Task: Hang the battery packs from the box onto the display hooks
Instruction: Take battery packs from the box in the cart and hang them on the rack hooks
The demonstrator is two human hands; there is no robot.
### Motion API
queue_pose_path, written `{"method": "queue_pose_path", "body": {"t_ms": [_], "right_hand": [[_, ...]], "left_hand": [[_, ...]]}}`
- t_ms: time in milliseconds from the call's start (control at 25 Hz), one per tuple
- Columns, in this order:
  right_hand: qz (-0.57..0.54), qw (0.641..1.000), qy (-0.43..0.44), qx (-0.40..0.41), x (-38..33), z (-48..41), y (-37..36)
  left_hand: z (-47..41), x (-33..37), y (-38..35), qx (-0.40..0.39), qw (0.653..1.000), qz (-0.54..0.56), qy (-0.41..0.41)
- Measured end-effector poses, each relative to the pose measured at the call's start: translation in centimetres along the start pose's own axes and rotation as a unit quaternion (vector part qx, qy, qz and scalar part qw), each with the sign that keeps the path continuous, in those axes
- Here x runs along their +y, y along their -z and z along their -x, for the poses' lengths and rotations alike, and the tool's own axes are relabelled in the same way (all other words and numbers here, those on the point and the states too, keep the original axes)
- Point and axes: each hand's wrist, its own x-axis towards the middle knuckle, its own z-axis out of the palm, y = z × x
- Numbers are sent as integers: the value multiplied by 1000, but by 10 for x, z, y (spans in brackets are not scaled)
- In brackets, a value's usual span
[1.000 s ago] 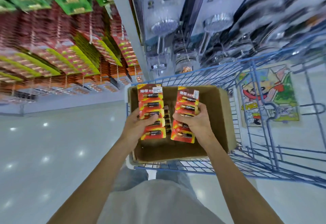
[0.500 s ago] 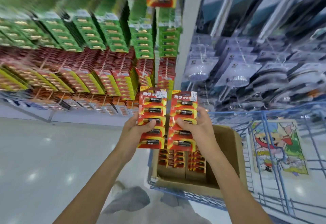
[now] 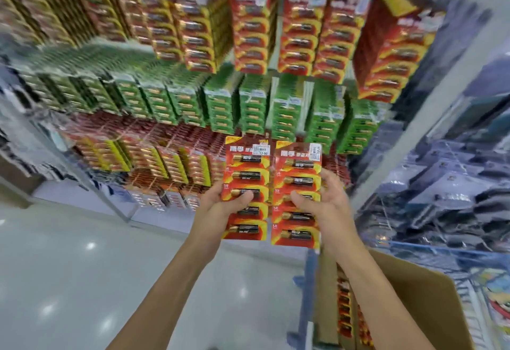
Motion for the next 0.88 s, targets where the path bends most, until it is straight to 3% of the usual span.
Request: {"method": "queue_pose_path", "body": {"t_ms": [360,640,880], "right_hand": [[-6,997,53,-50,-19,-21,-160],[-4,995,68,-75,-31,-68,-242],[6,992,82,-94,-38,-130,-307]], "left_hand": [[-14,78,134,20,996,15,-81],[-47,121,206,68,992,25,-102],[-106,165,250,51,990,12,-130]]}}
